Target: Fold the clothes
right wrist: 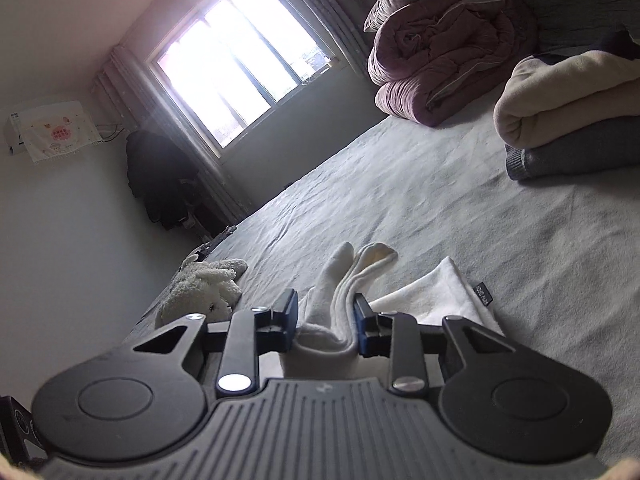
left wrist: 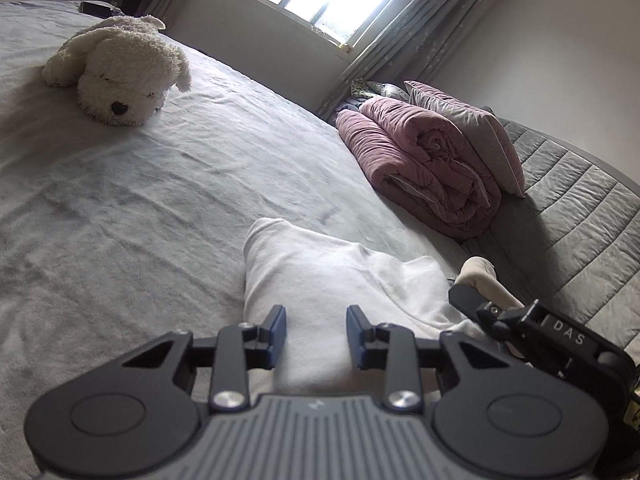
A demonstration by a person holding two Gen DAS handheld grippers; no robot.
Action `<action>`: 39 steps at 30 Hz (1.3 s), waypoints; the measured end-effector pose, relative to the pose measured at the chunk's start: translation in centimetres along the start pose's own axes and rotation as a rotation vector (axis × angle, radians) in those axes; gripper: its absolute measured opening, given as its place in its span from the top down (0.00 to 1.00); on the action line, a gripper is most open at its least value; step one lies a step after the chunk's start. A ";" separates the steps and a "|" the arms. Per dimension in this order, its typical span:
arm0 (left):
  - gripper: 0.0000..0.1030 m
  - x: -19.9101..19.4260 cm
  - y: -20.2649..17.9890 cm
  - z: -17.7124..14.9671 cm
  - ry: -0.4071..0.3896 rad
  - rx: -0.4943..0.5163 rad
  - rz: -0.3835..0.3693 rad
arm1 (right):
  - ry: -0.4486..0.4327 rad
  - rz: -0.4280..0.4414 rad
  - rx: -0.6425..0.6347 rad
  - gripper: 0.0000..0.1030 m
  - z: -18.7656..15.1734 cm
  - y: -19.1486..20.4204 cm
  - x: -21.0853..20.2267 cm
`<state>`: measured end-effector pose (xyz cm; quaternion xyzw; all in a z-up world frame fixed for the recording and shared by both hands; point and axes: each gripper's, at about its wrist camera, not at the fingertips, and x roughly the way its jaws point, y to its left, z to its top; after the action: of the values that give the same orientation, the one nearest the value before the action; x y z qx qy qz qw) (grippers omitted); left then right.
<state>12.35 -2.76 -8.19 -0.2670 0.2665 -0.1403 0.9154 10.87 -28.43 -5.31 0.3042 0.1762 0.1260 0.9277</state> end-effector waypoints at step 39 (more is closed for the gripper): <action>0.64 0.5 -0.4 -2.1 -0.071 0.069 -0.107 | 0.065 -0.191 -0.216 0.74 -1.1 0.8 1.6</action>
<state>11.49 -4.16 -9.68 -0.2541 0.2142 -0.1887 0.9241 11.77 -26.74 -6.02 0.1803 0.2198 0.0651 0.9565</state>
